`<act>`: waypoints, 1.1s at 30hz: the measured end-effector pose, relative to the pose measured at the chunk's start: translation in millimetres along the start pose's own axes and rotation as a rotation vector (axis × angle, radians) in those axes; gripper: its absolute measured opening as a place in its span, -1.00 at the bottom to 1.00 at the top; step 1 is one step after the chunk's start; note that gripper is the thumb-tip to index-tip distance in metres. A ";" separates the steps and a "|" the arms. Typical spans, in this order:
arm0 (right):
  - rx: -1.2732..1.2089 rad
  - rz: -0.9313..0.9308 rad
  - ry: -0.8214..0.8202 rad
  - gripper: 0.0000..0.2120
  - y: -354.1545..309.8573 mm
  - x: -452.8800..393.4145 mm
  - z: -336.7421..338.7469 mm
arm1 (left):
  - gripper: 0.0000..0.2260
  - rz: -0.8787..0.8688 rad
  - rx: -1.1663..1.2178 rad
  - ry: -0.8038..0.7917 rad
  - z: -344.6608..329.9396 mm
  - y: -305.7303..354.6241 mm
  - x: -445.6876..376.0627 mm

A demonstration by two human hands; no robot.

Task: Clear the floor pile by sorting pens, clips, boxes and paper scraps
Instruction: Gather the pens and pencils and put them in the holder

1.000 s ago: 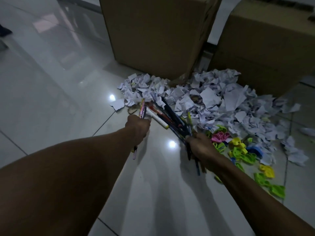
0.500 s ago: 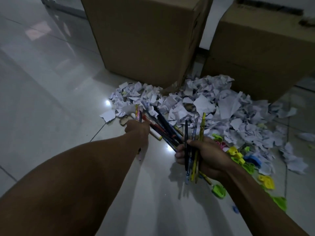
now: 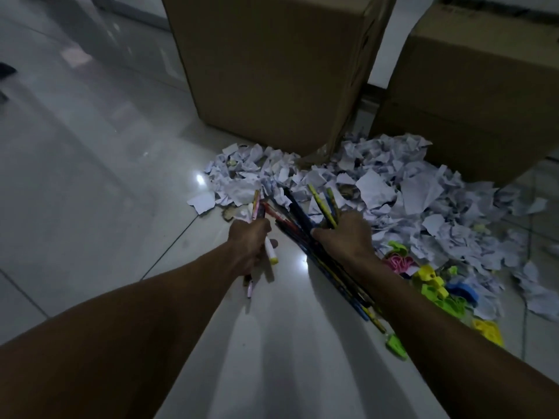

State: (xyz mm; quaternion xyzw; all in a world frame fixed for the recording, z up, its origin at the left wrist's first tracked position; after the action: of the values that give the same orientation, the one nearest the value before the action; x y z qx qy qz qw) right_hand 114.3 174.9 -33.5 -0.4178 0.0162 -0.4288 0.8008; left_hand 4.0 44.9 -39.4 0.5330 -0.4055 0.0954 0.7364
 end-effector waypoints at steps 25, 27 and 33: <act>0.447 0.033 -0.111 -0.70 -9.6 -2.4 3.9 | -0.89 0.044 0.096 -0.060 7.8 -5.3 -1.5; 0.333 -0.026 -0.110 -0.64 -5.3 -1.3 9.6 | -0.88 0.024 0.057 -0.010 3.2 -5.9 -5.5; -0.070 -0.101 -0.096 -0.59 6.0 0.5 21.9 | -0.66 0.040 0.014 0.023 -21.1 -8.7 -10.2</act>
State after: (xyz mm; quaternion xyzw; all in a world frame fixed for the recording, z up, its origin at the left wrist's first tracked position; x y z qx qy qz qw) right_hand 127.0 190.7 -23.1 -0.4659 -0.0282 -0.4473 0.7629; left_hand 12.7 62.5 -54.9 0.5290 -0.4067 0.1192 0.7352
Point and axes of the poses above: each hand's wrist, its own x-axis away from the middle knuckle, its own z-axis out of the back of the hand, y = z × x, the point moved 1 cm from there along -x, towards the middle knuckle, and after that the axes turned 6 degrees about -y, right-handed, at the moved point
